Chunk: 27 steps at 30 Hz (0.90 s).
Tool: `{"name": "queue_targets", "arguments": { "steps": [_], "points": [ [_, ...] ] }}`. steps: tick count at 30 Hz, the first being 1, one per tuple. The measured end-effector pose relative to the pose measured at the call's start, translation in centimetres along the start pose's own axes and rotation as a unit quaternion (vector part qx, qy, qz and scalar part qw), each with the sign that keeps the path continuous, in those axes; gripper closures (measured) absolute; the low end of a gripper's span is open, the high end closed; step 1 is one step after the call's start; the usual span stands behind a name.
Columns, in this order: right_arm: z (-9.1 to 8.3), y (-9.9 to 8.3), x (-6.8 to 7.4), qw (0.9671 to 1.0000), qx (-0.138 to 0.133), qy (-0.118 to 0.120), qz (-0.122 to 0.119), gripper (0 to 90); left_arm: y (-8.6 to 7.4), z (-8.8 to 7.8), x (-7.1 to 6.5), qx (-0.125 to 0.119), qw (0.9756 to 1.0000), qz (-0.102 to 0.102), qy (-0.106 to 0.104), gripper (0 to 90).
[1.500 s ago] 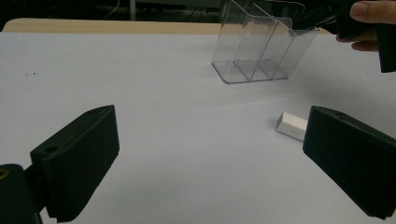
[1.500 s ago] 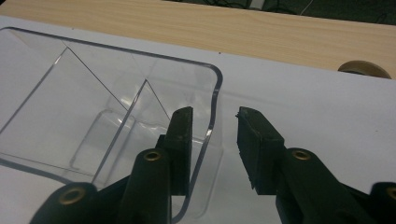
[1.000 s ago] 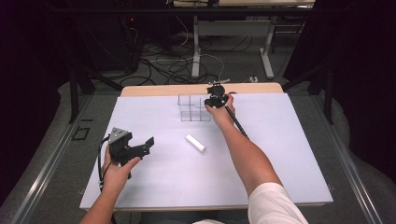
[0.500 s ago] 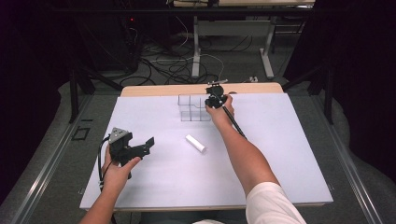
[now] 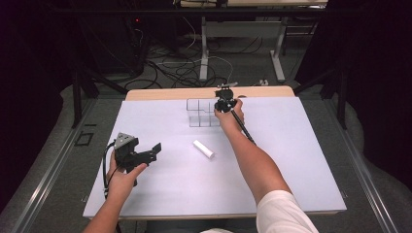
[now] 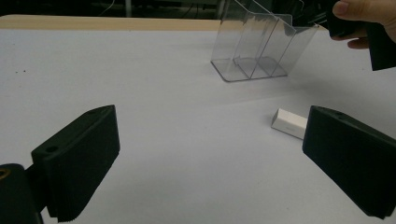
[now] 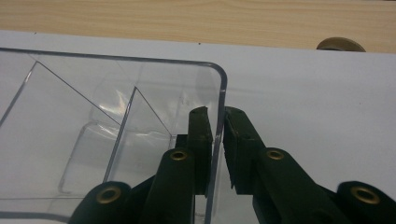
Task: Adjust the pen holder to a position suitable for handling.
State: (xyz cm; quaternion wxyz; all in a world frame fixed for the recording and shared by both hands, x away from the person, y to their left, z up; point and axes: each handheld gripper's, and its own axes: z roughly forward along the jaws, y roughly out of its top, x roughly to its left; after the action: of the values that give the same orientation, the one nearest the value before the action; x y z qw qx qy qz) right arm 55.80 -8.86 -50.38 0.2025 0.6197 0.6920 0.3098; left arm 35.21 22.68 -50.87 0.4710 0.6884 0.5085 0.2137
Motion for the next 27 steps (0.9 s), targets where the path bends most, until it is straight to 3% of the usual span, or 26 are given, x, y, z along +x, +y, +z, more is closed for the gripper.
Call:
{"name": "queue_targets", "arguments": {
  "steps": [6,15,20,23,27],
  "points": [
    [-0.6,-0.1,-0.6,0.9998,0.017,-0.008,0.011,84.1,0.0,0.1,-0.1,-0.002,1.0,-0.002,-0.001,4.0],
    [-1.7,-1.0,-1.8,0.9997,0.021,-0.013,0.01,84.8,-0.1,0.3,-0.3,0.003,1.0,0.002,-0.001,4.0],
    [-2.5,-1.6,-2.6,0.9994,0.023,-0.018,0.018,84.9,-0.1,0.4,-0.4,0.007,1.0,0.003,-0.001,4.0],
    [-3.0,-1.9,-3.1,0.9987,0.029,-0.021,0.037,84.7,-0.1,0.4,-0.5,0.007,1.0,0.004,-0.003,3.9],
    [-3.5,-2.4,-3.3,0.9984,0.033,-0.025,0.039,84.3,-0.1,0.4,-0.5,0.011,0.9999,0.006,-0.003,4.0]
  ]
}}
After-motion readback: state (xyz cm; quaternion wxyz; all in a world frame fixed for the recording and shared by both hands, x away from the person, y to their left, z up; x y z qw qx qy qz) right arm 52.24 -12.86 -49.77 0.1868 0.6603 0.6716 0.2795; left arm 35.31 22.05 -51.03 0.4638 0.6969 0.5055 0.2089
